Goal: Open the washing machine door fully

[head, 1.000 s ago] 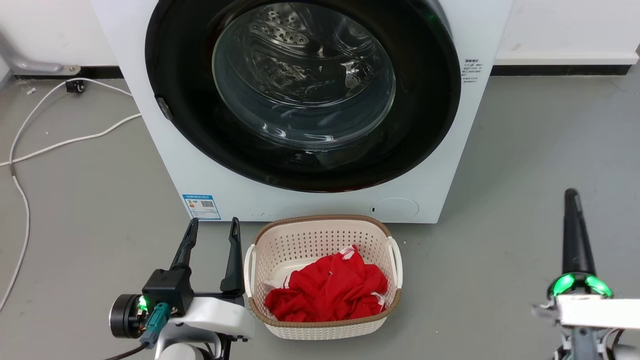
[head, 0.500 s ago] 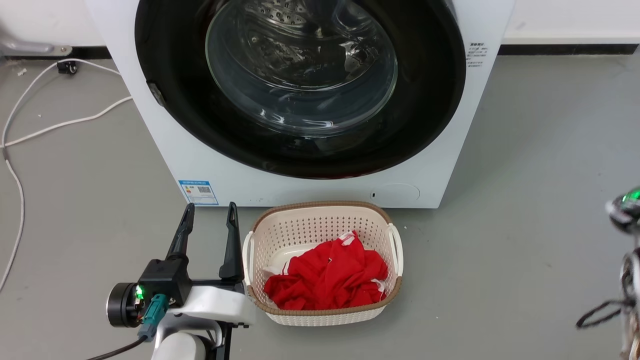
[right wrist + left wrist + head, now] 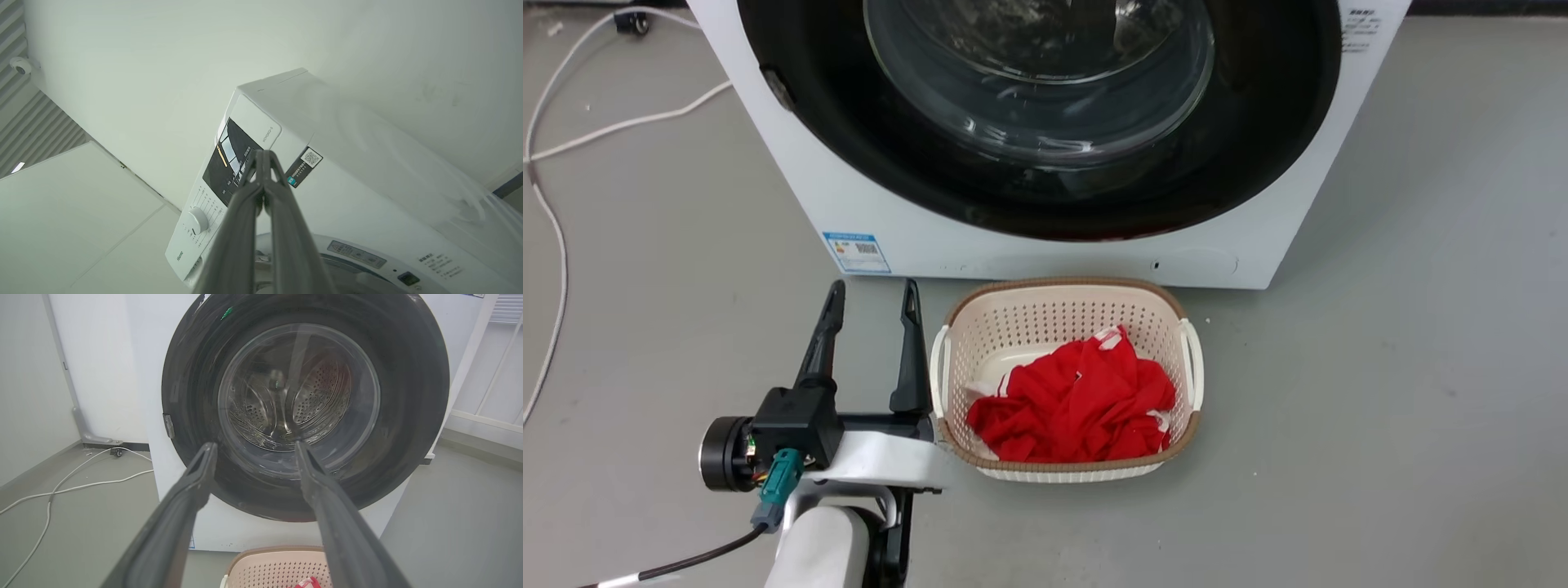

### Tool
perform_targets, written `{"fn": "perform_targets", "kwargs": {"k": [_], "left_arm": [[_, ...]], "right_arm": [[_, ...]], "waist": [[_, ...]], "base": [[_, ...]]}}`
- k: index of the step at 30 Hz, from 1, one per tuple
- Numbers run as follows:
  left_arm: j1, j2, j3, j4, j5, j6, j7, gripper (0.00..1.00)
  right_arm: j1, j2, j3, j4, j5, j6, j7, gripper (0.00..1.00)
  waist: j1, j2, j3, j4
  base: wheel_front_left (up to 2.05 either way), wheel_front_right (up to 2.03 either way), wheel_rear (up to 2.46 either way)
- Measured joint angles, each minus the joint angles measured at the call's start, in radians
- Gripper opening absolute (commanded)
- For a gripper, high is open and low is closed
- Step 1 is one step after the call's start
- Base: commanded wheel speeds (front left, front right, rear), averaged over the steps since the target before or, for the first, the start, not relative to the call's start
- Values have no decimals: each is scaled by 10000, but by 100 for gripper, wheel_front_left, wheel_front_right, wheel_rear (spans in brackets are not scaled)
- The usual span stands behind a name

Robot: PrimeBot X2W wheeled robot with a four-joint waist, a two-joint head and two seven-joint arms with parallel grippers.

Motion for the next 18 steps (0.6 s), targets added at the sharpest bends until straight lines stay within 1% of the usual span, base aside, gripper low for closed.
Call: {"fn": "perform_targets", "kwargs": {"k": [5,8,13,18], "left_arm": [[-303,2,-132,-234,0,173,0,100],[-480,0,-245,-403,2,282,0,100],[-728,2,-380,-625,15,431,0,100],[-890,2,-502,-798,50,577,0,100]], "right_arm": [[-2043,-556,407,1198,-922,2,752,0],[-3119,-742,683,1776,-1453,2,1260,0],[-4455,-809,1137,2637,-2276,0,2274,0],[-5348,-740,1678,3262,-3014,2,3578,0]], "waist": [[0,0,564,172],[0,0,911,280],[1,0,1434,447],[1,0,1869,572]], "base": [[0,0,0],[0,0,0],[0,0,0],[0,0,0]]}}
